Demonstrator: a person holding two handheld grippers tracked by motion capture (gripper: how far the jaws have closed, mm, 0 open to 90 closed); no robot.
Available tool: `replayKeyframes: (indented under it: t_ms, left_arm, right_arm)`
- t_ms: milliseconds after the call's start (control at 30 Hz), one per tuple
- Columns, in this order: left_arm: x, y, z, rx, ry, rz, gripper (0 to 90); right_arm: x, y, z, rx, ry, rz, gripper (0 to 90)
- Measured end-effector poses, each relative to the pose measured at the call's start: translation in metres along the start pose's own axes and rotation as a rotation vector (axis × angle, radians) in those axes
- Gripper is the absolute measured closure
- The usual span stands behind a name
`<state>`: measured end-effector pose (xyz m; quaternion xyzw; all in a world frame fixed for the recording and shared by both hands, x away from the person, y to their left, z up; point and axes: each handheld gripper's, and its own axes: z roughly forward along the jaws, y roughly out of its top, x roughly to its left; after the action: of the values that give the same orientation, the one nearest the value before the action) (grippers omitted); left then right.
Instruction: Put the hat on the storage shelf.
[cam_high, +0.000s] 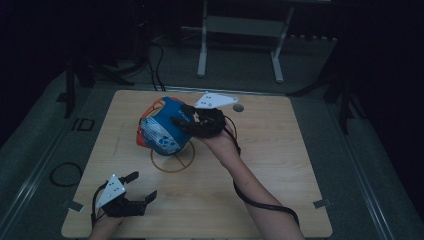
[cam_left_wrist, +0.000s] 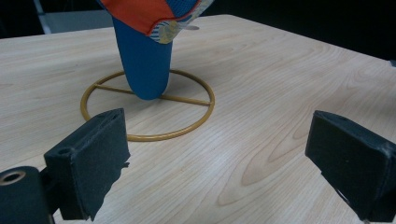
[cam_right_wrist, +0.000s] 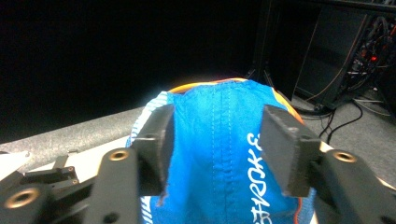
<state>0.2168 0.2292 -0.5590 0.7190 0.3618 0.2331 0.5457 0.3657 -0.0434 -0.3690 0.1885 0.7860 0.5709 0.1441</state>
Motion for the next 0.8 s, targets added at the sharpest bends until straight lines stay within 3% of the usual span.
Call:
replayKeyframes:
  t_ms: [167,233,333,533,800]
  left_arm:
    - [0.0,0.0,0.0,-0.003,0.0,-0.003,6.4]
    - [0.0,0.0,0.0,-0.005,0.0,-0.006,6.3]
    - [0.001,0.0,0.0,-0.004,-0.001,-0.006,6.3]
    - [0.001,0.0,0.0,-0.001,-0.002,-0.004,6.3]
    - [0.001,-0.001,0.0,-0.006,0.0,-0.006,6.3]
  right_arm:
    - [-0.002,-0.004,-0.003,0.01,0.028,0.002,28.7]
    - [-0.003,-0.006,-0.004,0.008,0.031,0.006,27.5]
    - [-0.006,-0.011,-0.007,0.011,0.058,0.012,16.4]
    - [-0.011,-0.023,-0.015,0.005,0.064,0.011,14.0]
    - [-0.017,-0.043,-0.023,0.019,0.035,-0.005,14.0]
